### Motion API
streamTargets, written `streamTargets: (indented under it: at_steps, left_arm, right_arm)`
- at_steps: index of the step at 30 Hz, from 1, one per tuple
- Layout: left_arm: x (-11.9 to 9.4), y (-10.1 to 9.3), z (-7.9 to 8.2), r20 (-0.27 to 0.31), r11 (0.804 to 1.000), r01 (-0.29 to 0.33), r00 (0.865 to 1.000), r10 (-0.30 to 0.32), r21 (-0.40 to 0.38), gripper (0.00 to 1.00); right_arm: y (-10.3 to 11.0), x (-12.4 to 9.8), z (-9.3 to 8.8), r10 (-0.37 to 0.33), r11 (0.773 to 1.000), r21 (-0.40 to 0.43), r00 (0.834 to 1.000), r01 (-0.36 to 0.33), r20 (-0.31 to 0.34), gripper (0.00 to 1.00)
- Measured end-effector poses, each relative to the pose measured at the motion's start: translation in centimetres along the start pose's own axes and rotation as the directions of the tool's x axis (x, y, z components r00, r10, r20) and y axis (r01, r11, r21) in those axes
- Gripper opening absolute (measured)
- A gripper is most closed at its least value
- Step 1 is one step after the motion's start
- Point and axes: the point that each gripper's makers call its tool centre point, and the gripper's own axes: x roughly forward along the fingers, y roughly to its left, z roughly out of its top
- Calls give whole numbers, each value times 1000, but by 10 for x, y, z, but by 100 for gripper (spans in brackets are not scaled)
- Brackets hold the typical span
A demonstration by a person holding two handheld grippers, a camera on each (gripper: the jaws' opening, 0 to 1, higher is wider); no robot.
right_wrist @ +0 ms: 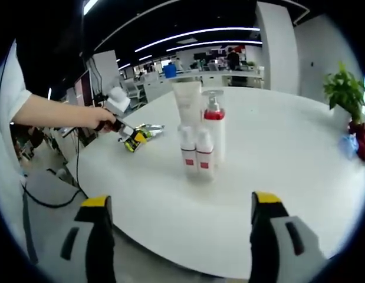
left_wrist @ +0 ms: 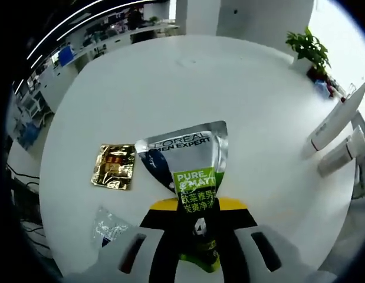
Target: Arrange the skincare products in the storage area until every visible bottle or jar stands upright without overlapping.
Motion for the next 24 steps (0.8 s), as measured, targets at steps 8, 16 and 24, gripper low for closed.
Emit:
streamTargets:
  at_steps: [8,16,24]
  left_arm:
    - [-5,-4,-7,4,1000,5,1000,-5,-21,16]
    - [-12,-10,-12,15,999,11,1000,-11,-34,15]
    - [-21,-14,-13,35,999,10,999,-8,-48,15]
  right_arm:
    - [0,0,1,2,1000,-6,1000,-2,5,98]
    - [1,0,1,7,1000,-13,1000,-6,11,98]
    - [1,0,1,10,1000,-19,1000,-9,17,98]
